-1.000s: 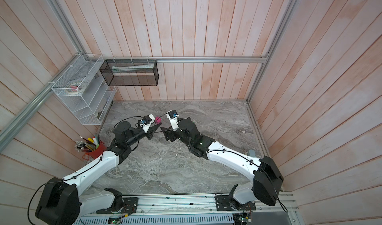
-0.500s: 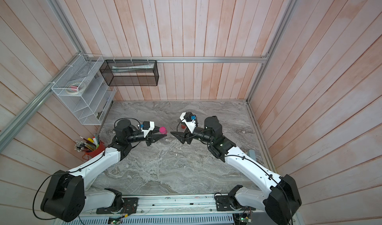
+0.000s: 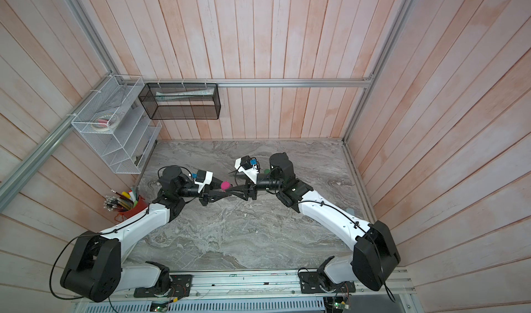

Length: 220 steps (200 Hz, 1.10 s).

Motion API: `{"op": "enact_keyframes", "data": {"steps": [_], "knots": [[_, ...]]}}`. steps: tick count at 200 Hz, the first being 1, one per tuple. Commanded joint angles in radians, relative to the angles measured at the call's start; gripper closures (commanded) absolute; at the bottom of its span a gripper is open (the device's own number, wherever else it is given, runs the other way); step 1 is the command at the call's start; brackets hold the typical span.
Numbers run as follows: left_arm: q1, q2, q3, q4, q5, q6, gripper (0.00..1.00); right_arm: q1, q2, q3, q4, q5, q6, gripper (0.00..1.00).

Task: Close the paint jar lid
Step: Screw the lid onto the paint jar.

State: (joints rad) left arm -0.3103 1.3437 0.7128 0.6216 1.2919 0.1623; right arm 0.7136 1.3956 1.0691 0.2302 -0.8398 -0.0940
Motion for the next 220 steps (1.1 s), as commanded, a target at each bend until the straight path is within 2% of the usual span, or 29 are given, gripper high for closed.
{"op": "enact_keyframes", "data": {"steps": [1, 30, 64, 94, 121, 166, 199, 220], "knots": [[0.004, 0.003, 0.025, 0.020, 0.018, -0.013, 0.69, 0.015, 0.022, 0.042, -0.028, -0.031, -0.017, 0.39], [0.004, 0.001, 0.026, 0.017, 0.012, -0.008, 0.69, 0.028, 0.048, 0.070, -0.068, -0.026, -0.031, 0.47], [0.004, -0.002, 0.028, 0.003, 0.005, 0.003, 0.69, 0.036, 0.057, 0.078, -0.078, -0.006, -0.033, 0.63], [0.004, -0.006, 0.030, -0.006, -0.004, 0.010, 0.69, 0.045, 0.070, 0.096, -0.123, 0.021, -0.054, 0.66], [0.004, -0.011, 0.034, -0.028, -0.029, 0.026, 0.69, 0.056, 0.078, 0.102, -0.138, 0.090, -0.052, 0.74], [0.002, -0.055, 0.041, -0.134, -0.192, 0.128, 0.70, 0.090, 0.097, 0.113, -0.155, 0.341, -0.019, 0.80], [-0.003, -0.102, 0.026, -0.136, -0.350, 0.165, 0.71, 0.144, 0.145, 0.152, -0.197, 0.616, 0.011, 0.83], [-0.006, -0.140, 0.006, -0.111, -0.420, 0.180, 0.71, 0.165, 0.173, 0.155, -0.198, 0.740, 0.046, 0.84]]}}
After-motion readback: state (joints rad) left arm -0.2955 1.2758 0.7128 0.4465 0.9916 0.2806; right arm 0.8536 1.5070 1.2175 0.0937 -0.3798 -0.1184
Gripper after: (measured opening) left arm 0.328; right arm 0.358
